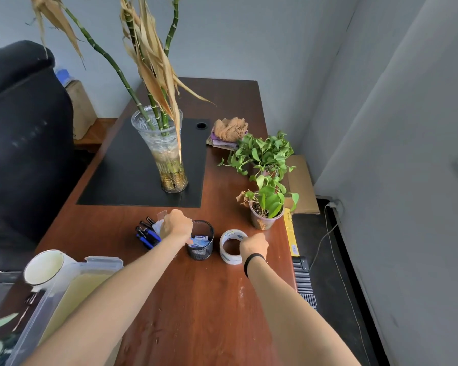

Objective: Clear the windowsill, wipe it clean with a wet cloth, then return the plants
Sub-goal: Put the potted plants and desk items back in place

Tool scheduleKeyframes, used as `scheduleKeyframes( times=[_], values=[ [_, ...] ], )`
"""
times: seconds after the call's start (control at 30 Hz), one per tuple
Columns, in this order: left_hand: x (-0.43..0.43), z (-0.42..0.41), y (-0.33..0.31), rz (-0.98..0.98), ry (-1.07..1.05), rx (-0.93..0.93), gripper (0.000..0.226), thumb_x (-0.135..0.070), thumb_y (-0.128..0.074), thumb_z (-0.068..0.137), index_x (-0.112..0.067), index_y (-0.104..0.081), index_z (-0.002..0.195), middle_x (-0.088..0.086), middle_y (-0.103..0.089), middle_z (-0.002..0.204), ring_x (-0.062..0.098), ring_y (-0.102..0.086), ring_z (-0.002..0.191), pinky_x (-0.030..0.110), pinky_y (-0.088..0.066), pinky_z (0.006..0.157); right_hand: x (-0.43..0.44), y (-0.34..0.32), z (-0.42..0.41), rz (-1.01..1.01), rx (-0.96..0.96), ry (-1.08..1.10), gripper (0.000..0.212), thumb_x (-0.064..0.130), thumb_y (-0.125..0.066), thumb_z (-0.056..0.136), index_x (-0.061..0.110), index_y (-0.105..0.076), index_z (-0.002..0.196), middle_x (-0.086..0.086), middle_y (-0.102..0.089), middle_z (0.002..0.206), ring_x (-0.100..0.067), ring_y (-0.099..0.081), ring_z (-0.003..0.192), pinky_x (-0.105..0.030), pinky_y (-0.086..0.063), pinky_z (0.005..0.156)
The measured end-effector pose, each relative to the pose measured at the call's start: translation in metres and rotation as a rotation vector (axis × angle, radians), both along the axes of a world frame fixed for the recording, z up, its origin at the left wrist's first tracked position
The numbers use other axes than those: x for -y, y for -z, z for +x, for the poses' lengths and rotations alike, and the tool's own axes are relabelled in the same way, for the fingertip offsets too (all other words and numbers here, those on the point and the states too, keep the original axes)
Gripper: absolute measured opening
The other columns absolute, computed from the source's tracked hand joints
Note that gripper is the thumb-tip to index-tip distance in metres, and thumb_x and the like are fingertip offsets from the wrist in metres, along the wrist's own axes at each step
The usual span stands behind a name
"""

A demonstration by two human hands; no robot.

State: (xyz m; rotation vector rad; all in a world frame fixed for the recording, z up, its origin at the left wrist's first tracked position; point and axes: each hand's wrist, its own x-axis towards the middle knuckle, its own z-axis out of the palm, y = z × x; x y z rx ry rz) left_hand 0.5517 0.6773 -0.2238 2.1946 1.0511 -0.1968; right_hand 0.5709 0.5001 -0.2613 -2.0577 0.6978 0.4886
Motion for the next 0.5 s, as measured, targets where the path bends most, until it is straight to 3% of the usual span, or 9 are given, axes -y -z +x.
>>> scheduleKeyframes(
  times=[0.13, 0.27, 0.43, 0.5],
  values=[
    [-0.033, 0.023, -0.015, -0.082, -0.108, 0.099, 0.022, -0.012, -0.044, 0.087, -0.001, -0.062, 0.083, 0.015, -0.072, 0.078, 0.029, -0.07, 0.062, 0.043, -0.059, 0.072, -0.031, -0.033, 0.033, 0.015, 0.163, -0.099, 0.031, 0.011, -0.046, 0.088, -0.005, -0.062, 0.108, -0.023, -0.064, 0.111, -0.038, -0.062, 0.103, -0.034, -0.048, 0.085],
    [-0.069, 0.05, -0.047, -0.219, -0.16, 0.263, 0.028, -0.012, -0.041, 0.095, 0.006, -0.06, 0.106, 0.02, -0.07, 0.096, 0.034, -0.07, 0.081, 0.044, -0.058, 0.075, -0.07, -0.067, 0.066, 0.147, 0.254, -0.238, 0.025, 0.014, -0.048, 0.083, 0.0, -0.066, 0.093, -0.022, -0.069, 0.093, -0.039, -0.067, 0.089, -0.045, -0.056, 0.081],
    [-0.111, 0.085, -0.089, -0.219, -0.233, 0.426, 0.037, -0.023, -0.034, 0.1, -0.003, -0.051, 0.126, 0.016, -0.062, 0.118, 0.032, -0.069, 0.079, 0.044, -0.059, 0.072, -0.129, -0.115, 0.103, 0.379, 0.163, -0.277, 0.029, 0.019, -0.051, 0.091, 0.005, -0.059, 0.115, -0.012, -0.063, 0.11, -0.029, -0.065, 0.096, -0.029, -0.056, 0.052],
    [-0.124, 0.099, -0.103, -0.28, -0.262, 0.457, 0.043, -0.03, -0.033, 0.102, -0.007, -0.04, 0.136, 0.016, -0.054, 0.129, 0.033, -0.066, 0.092, 0.045, -0.058, 0.075, -0.152, -0.133, 0.116, 0.522, 0.115, -0.217, 0.032, 0.02, -0.053, 0.092, 0.006, -0.054, 0.12, -0.009, -0.056, 0.12, -0.028, -0.058, 0.103, -0.037, -0.057, 0.066]
  ],
)
